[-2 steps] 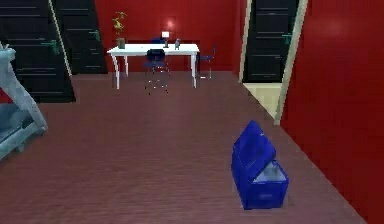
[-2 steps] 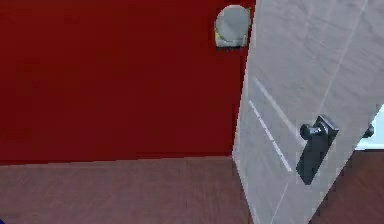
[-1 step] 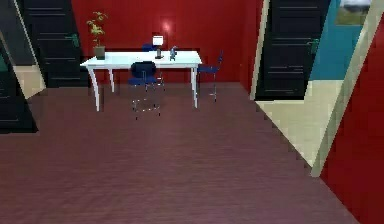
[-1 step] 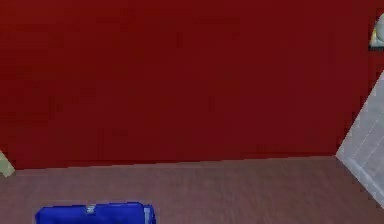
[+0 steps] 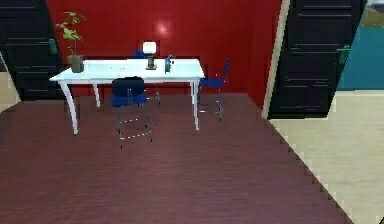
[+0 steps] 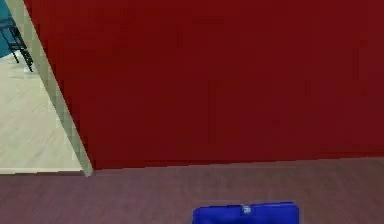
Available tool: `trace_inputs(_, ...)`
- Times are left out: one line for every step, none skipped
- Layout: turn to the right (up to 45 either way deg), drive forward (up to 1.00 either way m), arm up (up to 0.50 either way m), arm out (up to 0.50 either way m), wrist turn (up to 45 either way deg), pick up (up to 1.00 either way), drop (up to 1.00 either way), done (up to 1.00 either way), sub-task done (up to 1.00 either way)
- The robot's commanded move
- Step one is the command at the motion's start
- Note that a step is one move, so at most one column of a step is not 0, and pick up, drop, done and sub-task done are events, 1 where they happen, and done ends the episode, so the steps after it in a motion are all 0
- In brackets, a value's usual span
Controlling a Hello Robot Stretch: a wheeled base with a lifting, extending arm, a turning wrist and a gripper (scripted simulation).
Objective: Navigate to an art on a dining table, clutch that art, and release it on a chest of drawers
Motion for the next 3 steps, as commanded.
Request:
trace_inputs(0.0, 1.00, 0.00, 0.00, 0.0, 0.00, 0.00, 0.00, 0.00)
trace_inputs(0.0, 0.65, 0.00, 0.00, 0.0, 0.00, 0.00, 0.00, 0.00)
trace_inputs(-45.0, 0.00, 0.00, 0.00, 0.0, 0.00, 0.00, 0.00, 0.00)
